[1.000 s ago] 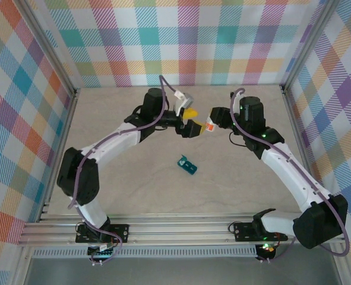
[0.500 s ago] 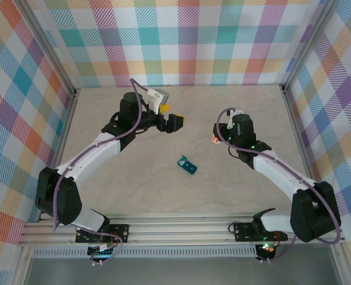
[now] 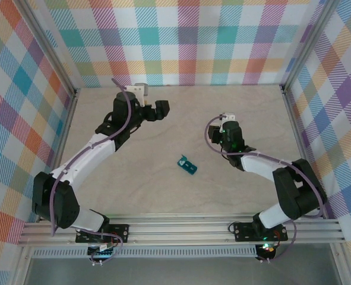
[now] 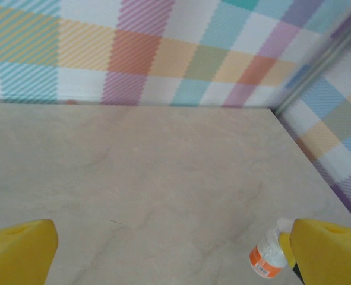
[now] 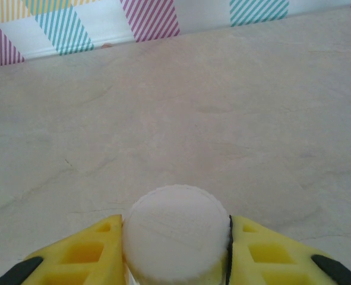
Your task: Sort the pills into containers
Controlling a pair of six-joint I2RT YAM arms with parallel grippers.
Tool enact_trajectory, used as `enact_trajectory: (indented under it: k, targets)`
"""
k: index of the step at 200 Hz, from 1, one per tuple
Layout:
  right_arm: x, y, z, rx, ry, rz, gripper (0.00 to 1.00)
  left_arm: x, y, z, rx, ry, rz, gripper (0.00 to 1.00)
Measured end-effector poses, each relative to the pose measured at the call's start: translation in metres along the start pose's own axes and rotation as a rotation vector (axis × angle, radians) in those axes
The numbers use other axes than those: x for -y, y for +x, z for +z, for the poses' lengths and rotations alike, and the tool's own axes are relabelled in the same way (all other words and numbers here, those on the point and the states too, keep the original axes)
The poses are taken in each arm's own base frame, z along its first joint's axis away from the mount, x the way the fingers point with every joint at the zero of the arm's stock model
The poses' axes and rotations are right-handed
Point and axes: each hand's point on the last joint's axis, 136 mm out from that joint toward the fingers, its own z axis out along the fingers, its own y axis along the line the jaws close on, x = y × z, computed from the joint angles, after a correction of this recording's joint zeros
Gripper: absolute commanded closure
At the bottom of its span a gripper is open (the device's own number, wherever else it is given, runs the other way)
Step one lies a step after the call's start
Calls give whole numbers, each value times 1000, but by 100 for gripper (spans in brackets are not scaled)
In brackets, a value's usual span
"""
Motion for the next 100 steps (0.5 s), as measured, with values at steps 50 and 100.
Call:
enact_trajectory:
  k: [50,100]
  targets:
    - [-1,24,10,2,5,-16,73,-3,-8,-2,-30,-37,-3,0]
    - [-5,41,7,-4,-2,-26,61,-10,6,12,-88,-59,-13,0]
